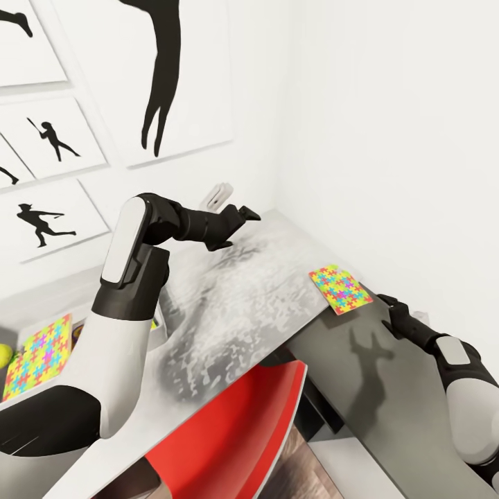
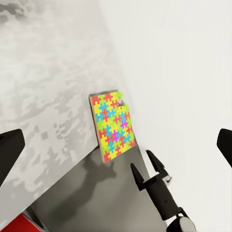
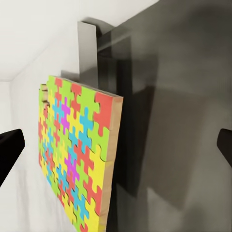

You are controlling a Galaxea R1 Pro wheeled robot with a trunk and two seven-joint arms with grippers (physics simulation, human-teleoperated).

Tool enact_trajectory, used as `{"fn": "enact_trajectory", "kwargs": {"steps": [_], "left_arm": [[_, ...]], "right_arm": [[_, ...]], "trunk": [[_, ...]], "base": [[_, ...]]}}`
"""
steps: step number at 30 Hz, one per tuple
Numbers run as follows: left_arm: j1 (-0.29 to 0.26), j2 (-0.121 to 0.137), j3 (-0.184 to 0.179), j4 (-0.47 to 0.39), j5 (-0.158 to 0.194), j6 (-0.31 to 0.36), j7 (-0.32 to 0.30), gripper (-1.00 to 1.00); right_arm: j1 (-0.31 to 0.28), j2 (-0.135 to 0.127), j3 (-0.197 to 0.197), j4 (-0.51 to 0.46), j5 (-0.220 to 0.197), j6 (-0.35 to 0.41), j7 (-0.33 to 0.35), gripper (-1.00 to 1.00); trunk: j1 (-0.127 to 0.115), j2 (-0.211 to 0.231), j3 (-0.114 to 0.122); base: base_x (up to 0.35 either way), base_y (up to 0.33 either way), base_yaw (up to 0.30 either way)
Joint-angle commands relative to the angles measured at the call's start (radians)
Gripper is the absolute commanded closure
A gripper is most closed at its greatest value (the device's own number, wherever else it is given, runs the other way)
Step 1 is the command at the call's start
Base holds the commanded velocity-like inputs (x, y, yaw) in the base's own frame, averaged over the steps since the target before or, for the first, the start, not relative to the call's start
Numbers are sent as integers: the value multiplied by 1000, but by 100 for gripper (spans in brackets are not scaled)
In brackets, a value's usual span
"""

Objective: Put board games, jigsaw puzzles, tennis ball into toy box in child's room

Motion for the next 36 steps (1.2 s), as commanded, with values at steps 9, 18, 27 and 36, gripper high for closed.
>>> {"fn": "enact_trajectory", "kwargs": {"steps": [9, 18, 27, 36], "left_arm": [[-1, 1, 0, 1, 19, 4, 11, -100], [-1, 0, 0, 1, 20, 4, 11, -100], [1, 1, 0, 1, 19, 1, 11, -100], [2, 0, -1, 0, 18, -1, 10, -100]], "right_arm": [[-1, 0, -7, 13, 0, 7, -4, -100], [-1, 0, -8, 35, -2, 5, -6, -100], [-1, 0, -8, 36, -2, 5, -6, -100], [-1, 0, -8, 36, -2, 5, -2, -100]], "trunk": [[35, -65, -30], [69, -128, -58], [81, -149, -64], [81, -149, -60]], "base": [[0, 0, 0], [0, 0, 0], [0, 0, 108], [0, 0, 127]]}}
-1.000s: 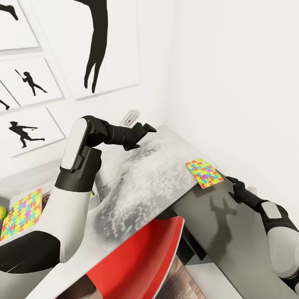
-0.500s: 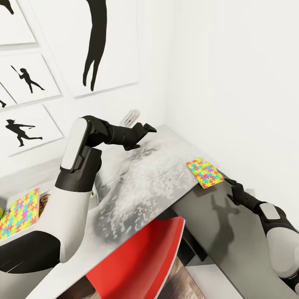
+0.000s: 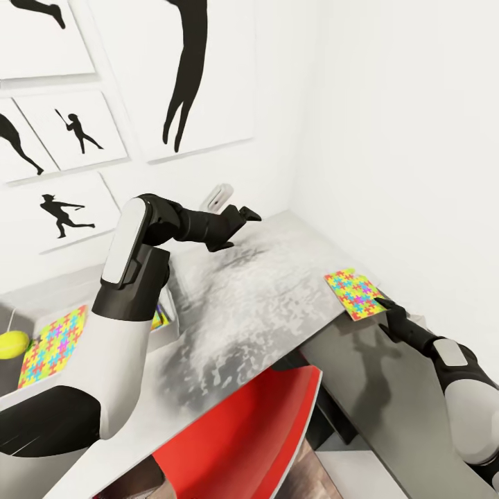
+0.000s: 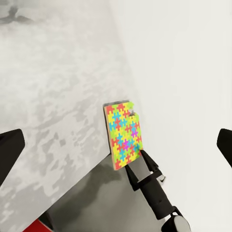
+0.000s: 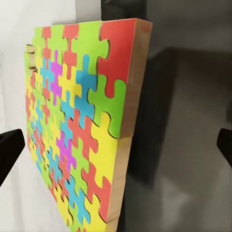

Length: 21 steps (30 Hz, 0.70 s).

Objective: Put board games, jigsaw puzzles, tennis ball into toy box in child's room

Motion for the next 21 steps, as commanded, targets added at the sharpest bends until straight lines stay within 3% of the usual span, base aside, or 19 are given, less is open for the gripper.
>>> {"fn": "enact_trajectory", "kwargs": {"steps": [1, 11, 12, 21], "left_arm": [[-1, -1, 1, 0, 8, 4, 10, -100], [1, -1, 1, 0, 8, 3, 10, -100], [1, -1, 1, 0, 8, 3, 9, -100], [4, -1, -1, 1, 7, 3, 7, -100]], "right_arm": [[-1, 0, -7, 0, 0, 8, 2, -100], [0, -6, -7, -2, 0, 9, 5, -100], [0, -6, -7, -2, 0, 9, 5, 100], [0, -6, 1, -7, 2, 12, 42, 100]], "trunk": [[0, -1, -1], [0, -1, 1], [0, -1, 1], [0, -1, 1]], "base": [[0, 0, 54], [0, 0, 110], [0, 0, 24], [0, 0, 4]]}}
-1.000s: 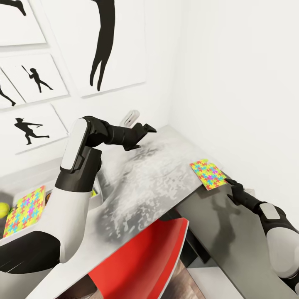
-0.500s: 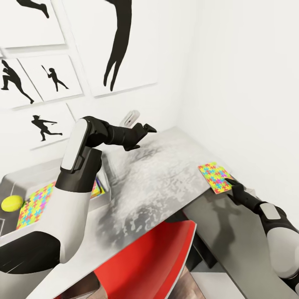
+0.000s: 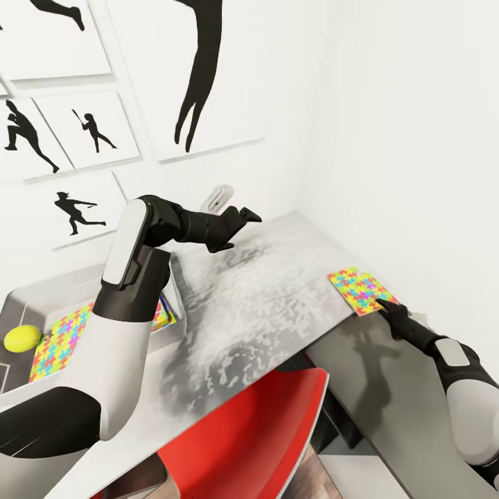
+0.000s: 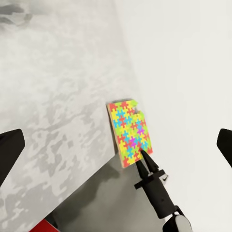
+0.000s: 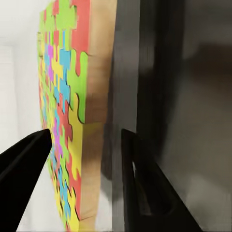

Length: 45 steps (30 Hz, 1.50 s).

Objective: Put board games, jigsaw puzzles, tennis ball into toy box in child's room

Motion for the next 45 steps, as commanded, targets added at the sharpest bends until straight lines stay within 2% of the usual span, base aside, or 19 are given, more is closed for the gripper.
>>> {"fn": "enact_trajectory", "kwargs": {"steps": [1, 8, 15, 18, 19, 22, 23, 27, 38, 39, 45], "left_arm": [[-1, 0, 1, 0, 8, 4, 10, -100], [2, 1, 2, -1, 7, 4, 9, -100], [8, 4, 3, -2, 6, 4, 11, -100], [17, 11, 8, -3, 4, 4, 15, -100], [20, 13, 10, -3, 4, 5, 16, -100], [25, 15, 14, -3, 3, 5, 14, -100], [26, 16, 15, -3, 3, 5, 14, -100], [26, 16, 15, -3, 3, 5, 15, -100], [27, 13, 13, -3, 2, 4, 17, -100], [27, 14, 13, -3, 1, 4, 17, -100], [27, 15, 12, -3, -2, 4, 16, -100]], "right_arm": [[-1, 0, -5, -1, 1, 7, 18, 100], [1, 4, -2, -14, 6, 1, 58, 100], [10, 12, 12, -86, 10, 5, 79, 100], [11, 13, 97, -106, 10, 7, 86, 100], [11, 13, 150, -118, 9, 7, 97, 100], [12, 11, 245, -154, 7, 8, 119, 100], [12, 9, 258, -161, 7, 9, 122, 100], [13, 8, 277, -171, 10, 9, 126, 100], [17, 7, 296, -256, 13, 9, 130, 100], [24, 6, 309, -279, 13, 9, 130, 100], [51, 11, 325, -331, 12, 9, 130, 100]], "trunk": [[0, -1, -1], [0, -1, -1], [0, -1, -1], [0, -1, -1], [0, -1, -1], [0, -1, -1], [0, -1, -1], [0, -1, -1], [0, -1, -1], [0, -1, -1], [0, -1, -1]], "base": [[0, 0, 0], [0, 0, 0], [0, 0, 0], [0, 0, 0], [0, 0, 0], [0, 0, 0], [0, 0, 0], [0, 0, 0], [0, 0, 0], [0, 0, 0], [0, 0, 0]]}}
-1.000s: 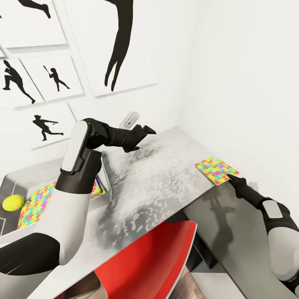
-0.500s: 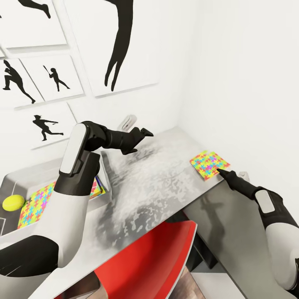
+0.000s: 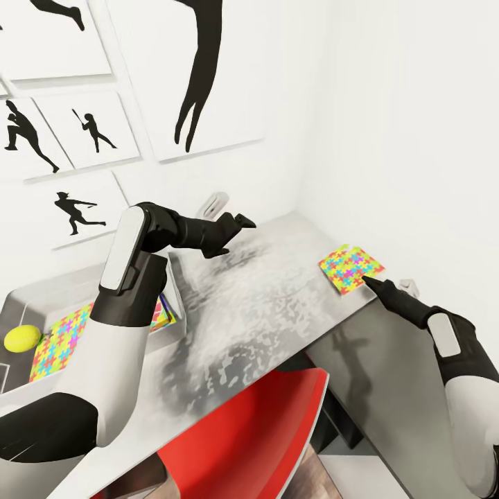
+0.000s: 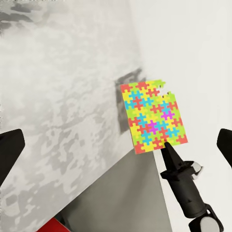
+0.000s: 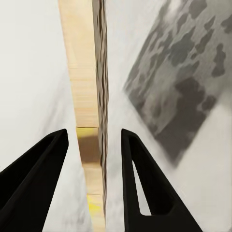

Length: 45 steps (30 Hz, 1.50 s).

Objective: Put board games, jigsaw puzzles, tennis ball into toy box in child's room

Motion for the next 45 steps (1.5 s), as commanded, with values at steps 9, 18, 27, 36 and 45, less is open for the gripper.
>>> {"fn": "enact_trajectory", "kwargs": {"steps": [9, 18, 27, 36, 45], "left_arm": [[-1, 1, 6, -19, 14, 4, 8, -100], [-1, 3, 51, -36, 16, 5, 14, -100], [-1, 3, 56, -39, 16, 6, 15, -100], [7, 13, 63, -37, 15, 6, 15, -100], [11, 19, 62, -40, 16, 10, 8, -100]], "right_arm": [[36, -6, 6, -98, -4, 27, 32, 100], [50, -35, 6, -348, -1, 421, 50, 100], [52, -80, 7, -410, -6, 421, 56, 100], [98, -85, 122, -622, -13, 421, 57, 100], [151, -124, 126, -733, -76, 421, 58, 100]], "trunk": [[0, -1, -1], [-34, 62, 27], [-69, 125, 57], [-103, 188, 99], [-122, 223, 130]], "base": [[0, 0, 0], [0, 0, 0], [0, 0, 0], [0, 0, 0], [0, 0, 0]]}}
